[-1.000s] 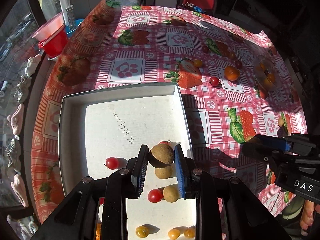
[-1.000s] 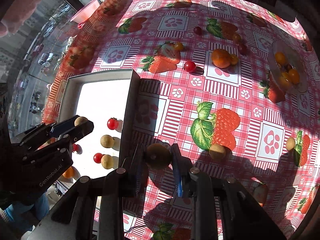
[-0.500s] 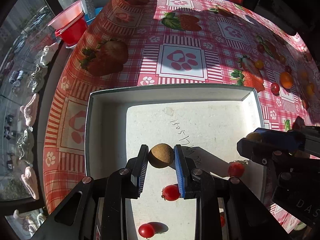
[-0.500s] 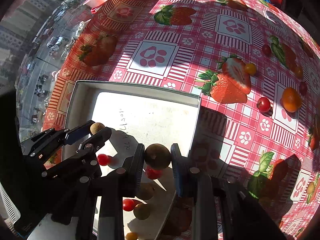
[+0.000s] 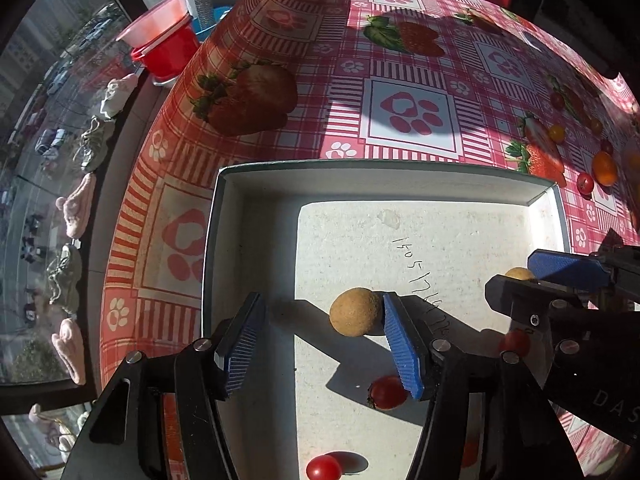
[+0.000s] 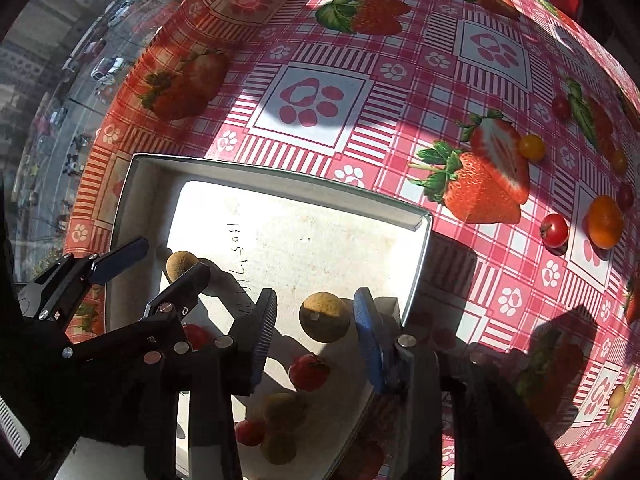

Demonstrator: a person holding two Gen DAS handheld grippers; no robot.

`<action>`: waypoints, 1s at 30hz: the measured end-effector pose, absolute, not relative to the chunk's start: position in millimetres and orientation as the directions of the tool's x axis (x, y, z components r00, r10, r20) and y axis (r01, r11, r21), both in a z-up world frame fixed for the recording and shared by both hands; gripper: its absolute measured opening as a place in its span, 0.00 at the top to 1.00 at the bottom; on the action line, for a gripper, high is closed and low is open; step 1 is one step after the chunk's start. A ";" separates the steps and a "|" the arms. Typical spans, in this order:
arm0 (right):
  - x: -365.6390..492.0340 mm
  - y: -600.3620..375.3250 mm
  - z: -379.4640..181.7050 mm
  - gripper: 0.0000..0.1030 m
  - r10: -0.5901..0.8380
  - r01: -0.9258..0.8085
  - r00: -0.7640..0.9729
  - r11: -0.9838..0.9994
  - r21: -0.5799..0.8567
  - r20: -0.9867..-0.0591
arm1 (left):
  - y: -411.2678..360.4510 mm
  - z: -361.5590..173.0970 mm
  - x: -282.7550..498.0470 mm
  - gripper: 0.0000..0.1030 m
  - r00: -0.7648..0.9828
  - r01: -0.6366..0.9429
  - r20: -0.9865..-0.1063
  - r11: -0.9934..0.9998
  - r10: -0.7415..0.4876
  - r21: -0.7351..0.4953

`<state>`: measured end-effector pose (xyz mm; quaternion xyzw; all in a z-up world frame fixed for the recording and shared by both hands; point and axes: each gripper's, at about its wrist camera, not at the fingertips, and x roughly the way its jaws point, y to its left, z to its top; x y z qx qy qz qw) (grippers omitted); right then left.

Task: Organize fruits

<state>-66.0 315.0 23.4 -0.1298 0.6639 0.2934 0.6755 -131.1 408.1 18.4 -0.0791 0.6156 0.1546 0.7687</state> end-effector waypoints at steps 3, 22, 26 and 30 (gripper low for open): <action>-67.7 313.4 36.7 0.22 0.255 -0.559 -0.047 0.795 0.237 -0.966 | 405.4 24.3 -135.2 0.40 0.196 -0.334 -0.972 0.941 0.130 0.059; -88.0 298.7 78.3 0.00 0.159 -0.594 0.056 0.799 0.095 -0.986 | 387.7 57.5 -154.9 0.00 0.238 -0.357 -0.963 0.934 0.127 0.035; -91.6 295.4 85.2 0.00 0.147 -0.597 0.055 0.798 0.085 -0.988 | 382.7 68.6 -161.1 0.00 0.234 -0.357 -0.961 0.932 0.148 0.057; -97.1 291.0 94.0 0.00 0.144 -0.599 0.048 0.796 0.086 -0.988 | 376.6 76.2 -166.6 0.00 0.217 -0.345 -0.967 0.937 0.134 0.052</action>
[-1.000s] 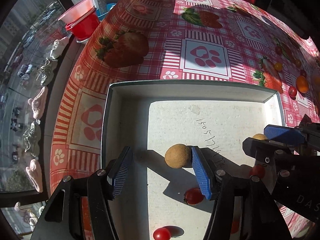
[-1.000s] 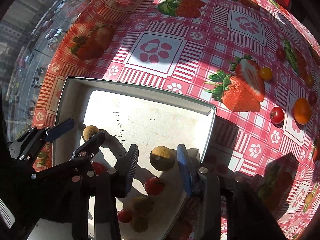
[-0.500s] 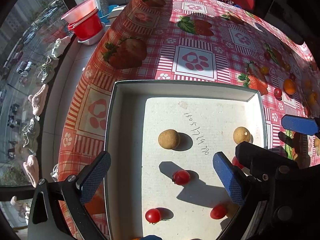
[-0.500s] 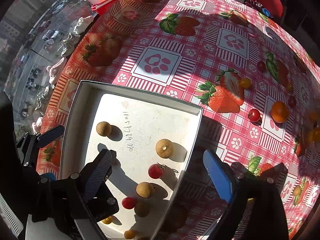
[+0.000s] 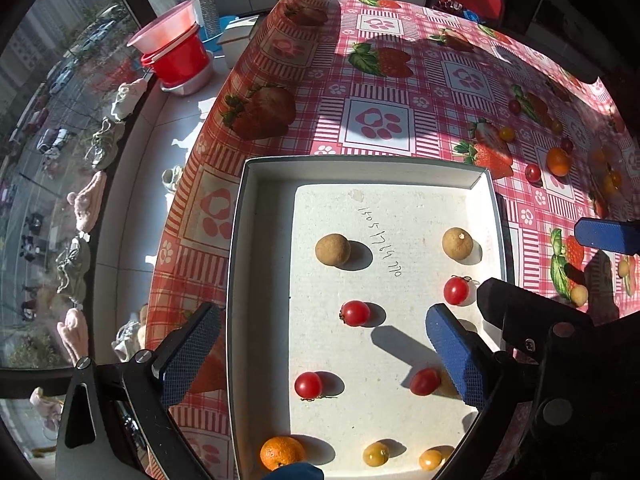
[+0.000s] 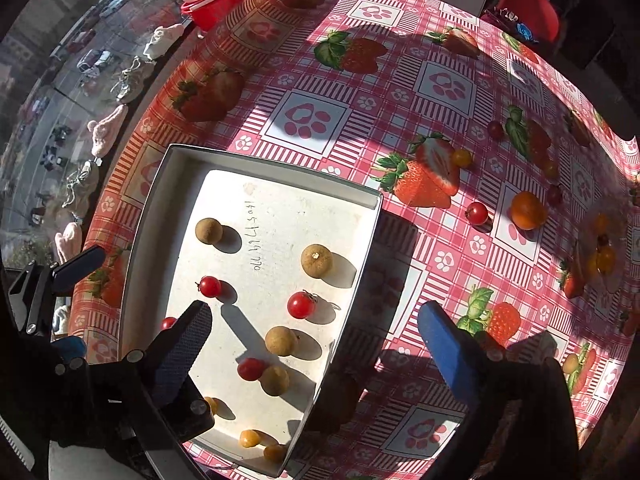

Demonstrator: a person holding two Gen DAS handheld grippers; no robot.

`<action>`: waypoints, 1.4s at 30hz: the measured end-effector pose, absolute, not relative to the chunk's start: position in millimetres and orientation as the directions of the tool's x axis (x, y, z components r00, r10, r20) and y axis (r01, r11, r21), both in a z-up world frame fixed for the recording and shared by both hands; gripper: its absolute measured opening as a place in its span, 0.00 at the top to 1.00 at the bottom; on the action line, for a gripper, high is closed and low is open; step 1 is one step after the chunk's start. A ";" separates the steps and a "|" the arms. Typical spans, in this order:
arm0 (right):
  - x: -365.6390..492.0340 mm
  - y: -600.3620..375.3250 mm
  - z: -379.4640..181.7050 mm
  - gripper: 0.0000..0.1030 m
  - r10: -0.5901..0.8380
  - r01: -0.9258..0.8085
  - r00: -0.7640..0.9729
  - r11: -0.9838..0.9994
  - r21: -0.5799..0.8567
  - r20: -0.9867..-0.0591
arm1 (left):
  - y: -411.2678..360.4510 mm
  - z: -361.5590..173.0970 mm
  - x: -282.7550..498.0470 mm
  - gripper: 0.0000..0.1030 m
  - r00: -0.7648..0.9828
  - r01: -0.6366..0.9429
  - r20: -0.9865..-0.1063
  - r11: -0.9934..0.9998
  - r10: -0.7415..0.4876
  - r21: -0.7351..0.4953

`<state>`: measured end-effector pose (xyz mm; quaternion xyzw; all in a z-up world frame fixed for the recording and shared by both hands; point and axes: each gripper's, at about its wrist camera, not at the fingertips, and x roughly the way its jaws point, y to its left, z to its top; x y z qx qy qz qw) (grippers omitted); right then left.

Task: Organize fruits

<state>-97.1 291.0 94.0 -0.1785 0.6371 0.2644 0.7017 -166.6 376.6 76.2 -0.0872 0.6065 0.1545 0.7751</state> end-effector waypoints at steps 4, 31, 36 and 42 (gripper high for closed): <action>-102.5 287.5 103.3 0.00 0.145 -0.598 0.045 0.796 0.090 -0.988 | 370.1 85.3 -172.2 0.00 0.212 -0.327 -0.968 0.943 0.133 0.057; -113.9 282.0 130.8 0.00 0.138 -0.621 0.056 0.780 0.074 -0.989 | 356.5 117.3 -183.7 0.00 0.220 -0.299 -0.959 0.948 0.178 0.108; -115.3 280.0 132.0 0.00 0.137 -0.626 0.052 0.777 0.074 -0.989 | 355.2 115.9 -183.6 0.00 0.216 -0.296 -0.961 0.950 0.171 0.103; -116.1 280.5 130.9 0.00 0.137 -0.621 0.049 0.780 0.077 -0.989 | 355.6 113.8 -185.3 0.00 0.207 -0.300 -0.964 0.949 0.168 0.101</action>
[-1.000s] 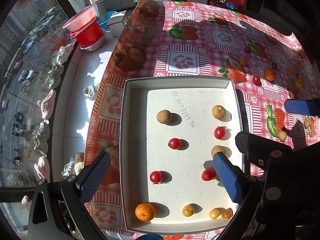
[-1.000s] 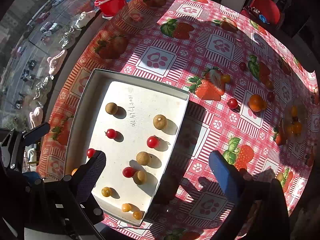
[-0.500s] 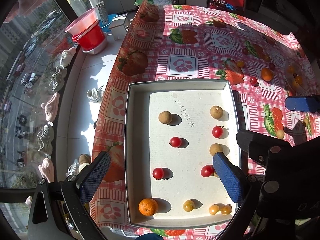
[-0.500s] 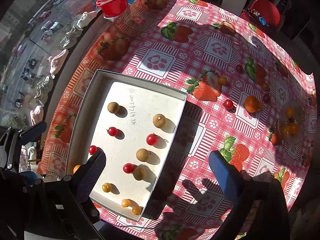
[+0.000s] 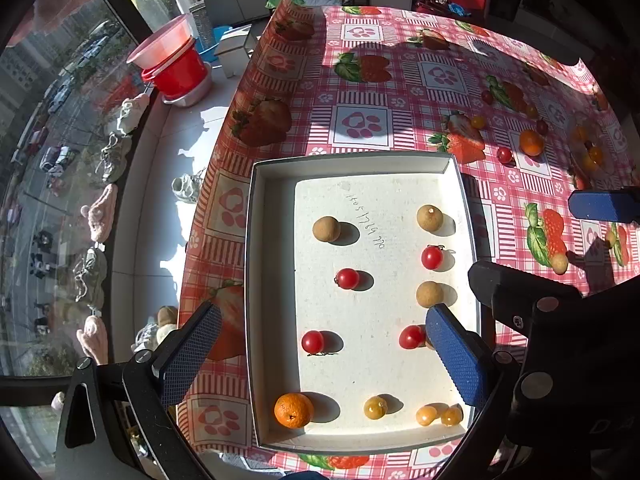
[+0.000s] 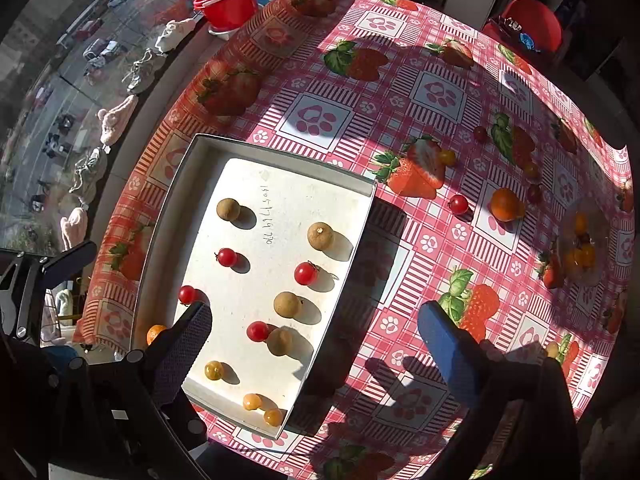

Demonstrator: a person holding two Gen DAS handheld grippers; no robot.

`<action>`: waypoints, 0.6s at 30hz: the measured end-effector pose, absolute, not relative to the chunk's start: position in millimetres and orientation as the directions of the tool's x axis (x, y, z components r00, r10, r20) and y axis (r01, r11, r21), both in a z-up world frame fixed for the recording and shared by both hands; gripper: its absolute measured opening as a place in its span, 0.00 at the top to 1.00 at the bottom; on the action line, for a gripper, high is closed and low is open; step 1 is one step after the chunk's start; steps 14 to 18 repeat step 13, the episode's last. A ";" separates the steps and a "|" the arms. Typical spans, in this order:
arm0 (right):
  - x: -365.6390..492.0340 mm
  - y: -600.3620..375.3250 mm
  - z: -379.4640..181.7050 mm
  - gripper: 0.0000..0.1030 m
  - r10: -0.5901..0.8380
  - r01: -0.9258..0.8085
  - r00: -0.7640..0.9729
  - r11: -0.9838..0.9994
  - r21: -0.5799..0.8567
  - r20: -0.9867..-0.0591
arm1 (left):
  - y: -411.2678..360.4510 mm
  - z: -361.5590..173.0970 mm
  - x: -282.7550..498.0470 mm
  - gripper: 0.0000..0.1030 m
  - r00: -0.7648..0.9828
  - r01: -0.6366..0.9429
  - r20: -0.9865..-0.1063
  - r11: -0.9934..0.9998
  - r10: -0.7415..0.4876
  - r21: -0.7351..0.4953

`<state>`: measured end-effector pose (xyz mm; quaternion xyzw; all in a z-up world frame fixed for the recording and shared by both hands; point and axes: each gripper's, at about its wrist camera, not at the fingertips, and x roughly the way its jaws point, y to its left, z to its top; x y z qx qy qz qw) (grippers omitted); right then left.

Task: Organize fruits

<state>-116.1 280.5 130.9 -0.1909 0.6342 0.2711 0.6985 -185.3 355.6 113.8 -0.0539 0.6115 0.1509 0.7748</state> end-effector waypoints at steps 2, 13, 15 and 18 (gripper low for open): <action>-117.5 279.6 130.1 0.00 0.136 -0.625 0.046 0.777 0.077 -0.990 | 356.2 113.5 -186.0 0.00 0.203 -0.304 -0.965 0.948 0.163 0.096; -119.4 279.1 127.8 0.00 0.135 -0.630 0.036 0.772 0.082 -0.990 | 353.3 115.0 -189.1 0.00 0.214 -0.291 -0.963 0.952 0.163 0.097; -119.4 279.1 127.8 0.00 0.135 -0.630 0.036 0.772 0.082 -0.990 | 353.3 115.0 -189.1 0.00 0.214 -0.291 -0.963 0.952 0.163 0.097; -119.4 279.1 127.8 0.00 0.135 -0.630 0.036 0.772 0.082 -0.990 | 353.3 115.0 -189.1 0.00 0.214 -0.291 -0.963 0.952 0.163 0.097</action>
